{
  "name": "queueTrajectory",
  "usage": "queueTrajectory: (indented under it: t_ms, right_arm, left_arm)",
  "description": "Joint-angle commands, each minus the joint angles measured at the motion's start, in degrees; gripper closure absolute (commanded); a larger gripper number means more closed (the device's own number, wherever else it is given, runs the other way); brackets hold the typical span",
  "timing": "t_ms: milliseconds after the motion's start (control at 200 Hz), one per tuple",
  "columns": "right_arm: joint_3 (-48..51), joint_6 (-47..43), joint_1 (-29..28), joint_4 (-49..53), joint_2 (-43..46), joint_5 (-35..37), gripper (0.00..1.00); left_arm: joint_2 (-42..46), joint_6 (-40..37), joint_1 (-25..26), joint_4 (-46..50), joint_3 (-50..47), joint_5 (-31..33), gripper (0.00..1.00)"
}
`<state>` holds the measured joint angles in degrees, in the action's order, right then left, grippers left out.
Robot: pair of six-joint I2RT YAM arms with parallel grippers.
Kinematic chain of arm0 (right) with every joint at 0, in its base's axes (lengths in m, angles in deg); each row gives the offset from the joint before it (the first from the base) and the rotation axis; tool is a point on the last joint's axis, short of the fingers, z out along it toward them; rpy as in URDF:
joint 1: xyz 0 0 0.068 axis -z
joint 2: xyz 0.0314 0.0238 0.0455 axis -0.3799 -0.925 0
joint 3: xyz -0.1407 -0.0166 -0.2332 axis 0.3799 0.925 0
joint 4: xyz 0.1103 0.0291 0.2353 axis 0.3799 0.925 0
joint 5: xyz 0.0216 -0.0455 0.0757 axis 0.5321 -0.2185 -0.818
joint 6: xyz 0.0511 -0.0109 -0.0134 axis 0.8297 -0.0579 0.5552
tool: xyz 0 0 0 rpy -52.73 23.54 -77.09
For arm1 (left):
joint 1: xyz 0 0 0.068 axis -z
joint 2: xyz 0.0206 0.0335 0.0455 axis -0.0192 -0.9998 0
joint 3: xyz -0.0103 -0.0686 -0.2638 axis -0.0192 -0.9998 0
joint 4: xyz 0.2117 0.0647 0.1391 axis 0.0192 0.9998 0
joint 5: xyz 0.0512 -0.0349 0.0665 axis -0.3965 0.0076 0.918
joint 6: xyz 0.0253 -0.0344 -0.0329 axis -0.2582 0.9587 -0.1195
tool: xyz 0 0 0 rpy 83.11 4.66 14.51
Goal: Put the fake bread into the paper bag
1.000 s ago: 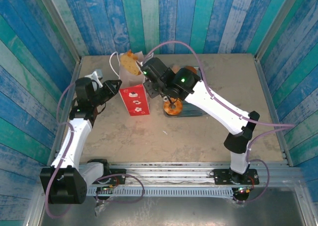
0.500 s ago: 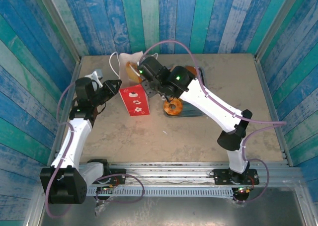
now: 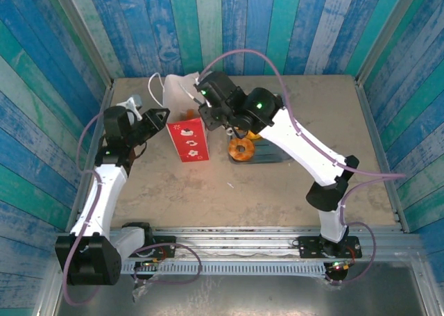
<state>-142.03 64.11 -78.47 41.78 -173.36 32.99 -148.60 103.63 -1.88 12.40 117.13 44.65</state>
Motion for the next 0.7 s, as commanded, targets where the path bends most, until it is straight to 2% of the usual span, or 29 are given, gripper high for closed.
queueTrajectory:
  t_ms: [0,145,311,536,696]
  right_arm:
    - [-1.9,-0.8,1.1,-3.5,5.5,-3.6,0.59]
    - [0.9,-0.4,3.3,-4.4,10.4,-4.8,0.58]
    - [10.0,1.6,8.2,-5.9,18.5,-6.9,0.58]
    - [29.0,5.6,20.6,-8.0,29.9,-13.5,0.58]
    - [41.8,7.6,28.9,-8.8,33.6,-18.3,0.59]
  left_arm:
    - [0.1,-1.4,-0.2,0.9,2.1,1.2,0.46]
    - [0.3,-2.5,-0.2,2.5,4.4,2.7,0.34]
    - [2.0,-3.8,-0.2,3.6,5.3,5.0,0.27]
    - [6.3,-7.0,-0.2,6.1,4.2,9.2,0.14]
    - [10.8,-9.3,-0.2,6.9,1.9,13.6,0.05]
